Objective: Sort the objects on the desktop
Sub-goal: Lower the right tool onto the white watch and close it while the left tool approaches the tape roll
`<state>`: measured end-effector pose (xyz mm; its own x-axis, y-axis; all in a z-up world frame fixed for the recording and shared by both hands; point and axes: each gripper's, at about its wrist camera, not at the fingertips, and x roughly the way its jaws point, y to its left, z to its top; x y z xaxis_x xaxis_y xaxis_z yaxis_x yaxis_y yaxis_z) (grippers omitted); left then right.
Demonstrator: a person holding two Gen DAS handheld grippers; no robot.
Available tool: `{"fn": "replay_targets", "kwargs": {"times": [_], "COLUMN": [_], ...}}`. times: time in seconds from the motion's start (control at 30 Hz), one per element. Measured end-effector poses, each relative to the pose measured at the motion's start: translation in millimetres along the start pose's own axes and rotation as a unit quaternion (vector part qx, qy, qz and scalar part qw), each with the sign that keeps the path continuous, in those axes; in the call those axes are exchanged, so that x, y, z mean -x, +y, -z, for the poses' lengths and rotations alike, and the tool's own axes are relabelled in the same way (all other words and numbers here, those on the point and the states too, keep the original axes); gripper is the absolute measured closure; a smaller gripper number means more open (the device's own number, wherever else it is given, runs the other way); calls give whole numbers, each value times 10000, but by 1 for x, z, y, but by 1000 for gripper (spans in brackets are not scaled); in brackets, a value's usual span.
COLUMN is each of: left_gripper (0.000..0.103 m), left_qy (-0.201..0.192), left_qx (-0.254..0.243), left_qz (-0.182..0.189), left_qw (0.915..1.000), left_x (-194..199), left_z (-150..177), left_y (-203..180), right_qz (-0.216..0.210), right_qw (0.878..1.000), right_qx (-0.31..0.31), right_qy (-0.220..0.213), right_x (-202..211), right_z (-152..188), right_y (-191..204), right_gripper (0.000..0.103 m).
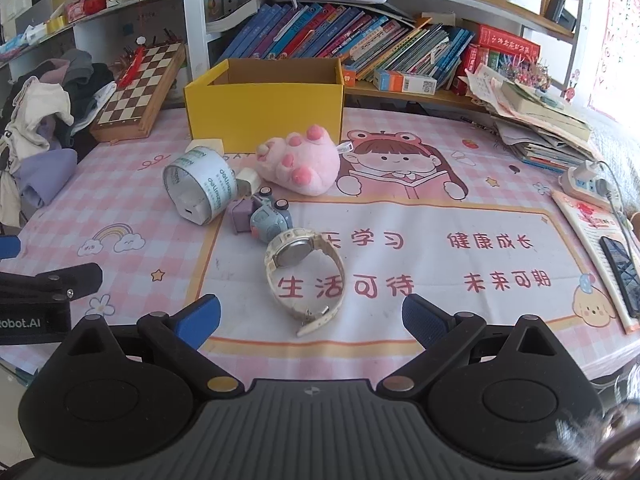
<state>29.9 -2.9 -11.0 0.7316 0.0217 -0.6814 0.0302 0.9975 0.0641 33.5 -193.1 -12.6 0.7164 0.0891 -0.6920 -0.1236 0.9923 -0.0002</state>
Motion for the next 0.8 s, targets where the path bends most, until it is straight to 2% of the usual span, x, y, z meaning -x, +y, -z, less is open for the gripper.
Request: {"fn": "replay_targets", "kwargs": {"times": [0.8], "left_gripper": [0], "left_qy": [450], "left_qx": [461], "left_qz": [-224], "left_qw": [9977], "left_x": [-47], "left_z": [-20], "left_y": [-10], "right_qz": [-341], "right_qw": [9960], "right_qx": [481], "right_qy": [671], "right_x": [-68], "right_z": [-33], "right_y": [-13], "right_gripper": [4]}}
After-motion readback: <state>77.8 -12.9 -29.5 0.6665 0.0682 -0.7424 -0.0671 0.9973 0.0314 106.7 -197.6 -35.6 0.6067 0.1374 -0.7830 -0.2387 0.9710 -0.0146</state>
